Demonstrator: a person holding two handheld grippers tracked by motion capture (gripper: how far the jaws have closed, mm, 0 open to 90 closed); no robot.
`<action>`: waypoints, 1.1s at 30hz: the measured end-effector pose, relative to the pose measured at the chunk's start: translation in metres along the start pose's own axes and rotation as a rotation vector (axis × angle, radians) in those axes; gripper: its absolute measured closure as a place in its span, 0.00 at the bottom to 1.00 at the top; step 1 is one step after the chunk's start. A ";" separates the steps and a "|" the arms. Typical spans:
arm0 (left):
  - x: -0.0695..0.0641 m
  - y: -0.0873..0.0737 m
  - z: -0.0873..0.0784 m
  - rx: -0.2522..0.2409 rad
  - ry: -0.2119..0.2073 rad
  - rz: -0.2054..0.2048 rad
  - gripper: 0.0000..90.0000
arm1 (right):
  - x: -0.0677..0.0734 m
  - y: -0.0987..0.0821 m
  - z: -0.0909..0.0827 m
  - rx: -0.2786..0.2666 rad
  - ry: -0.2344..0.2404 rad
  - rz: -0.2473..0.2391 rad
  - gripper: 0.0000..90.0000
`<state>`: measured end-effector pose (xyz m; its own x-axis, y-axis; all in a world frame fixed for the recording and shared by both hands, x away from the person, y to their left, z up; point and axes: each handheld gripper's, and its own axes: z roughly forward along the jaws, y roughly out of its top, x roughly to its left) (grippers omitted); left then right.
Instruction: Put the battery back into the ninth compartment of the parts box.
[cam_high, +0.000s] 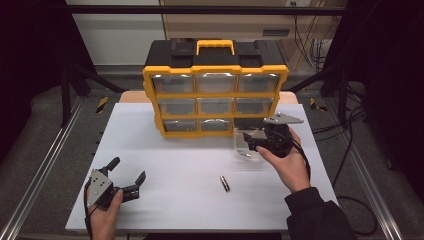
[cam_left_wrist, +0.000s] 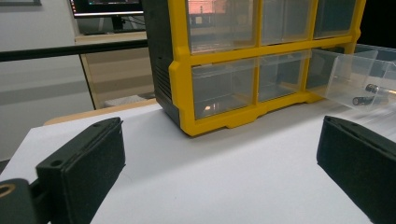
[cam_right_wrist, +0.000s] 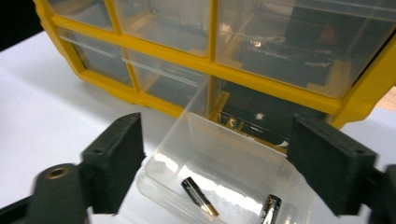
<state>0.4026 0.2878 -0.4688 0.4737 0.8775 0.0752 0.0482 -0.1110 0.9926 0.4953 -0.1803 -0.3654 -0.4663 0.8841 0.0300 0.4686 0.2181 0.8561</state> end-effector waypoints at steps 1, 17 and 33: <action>0.000 0.000 0.000 0.000 0.000 0.000 0.01 | 0.002 0.000 -0.001 -0.008 0.003 0.002 0.19; -0.001 0.000 0.000 0.001 -0.002 0.002 0.01 | 0.038 -0.023 -0.017 -0.012 0.057 -0.039 0.14; -0.001 0.000 0.001 0.002 -0.003 0.005 0.01 | 0.048 -0.058 -0.018 0.032 0.078 0.004 0.12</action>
<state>0.4025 0.2864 -0.4689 0.4768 0.8754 0.0795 0.0475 -0.1160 0.9921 0.4317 -0.1579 -0.4046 -0.5210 0.8503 0.0748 0.4936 0.2286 0.8391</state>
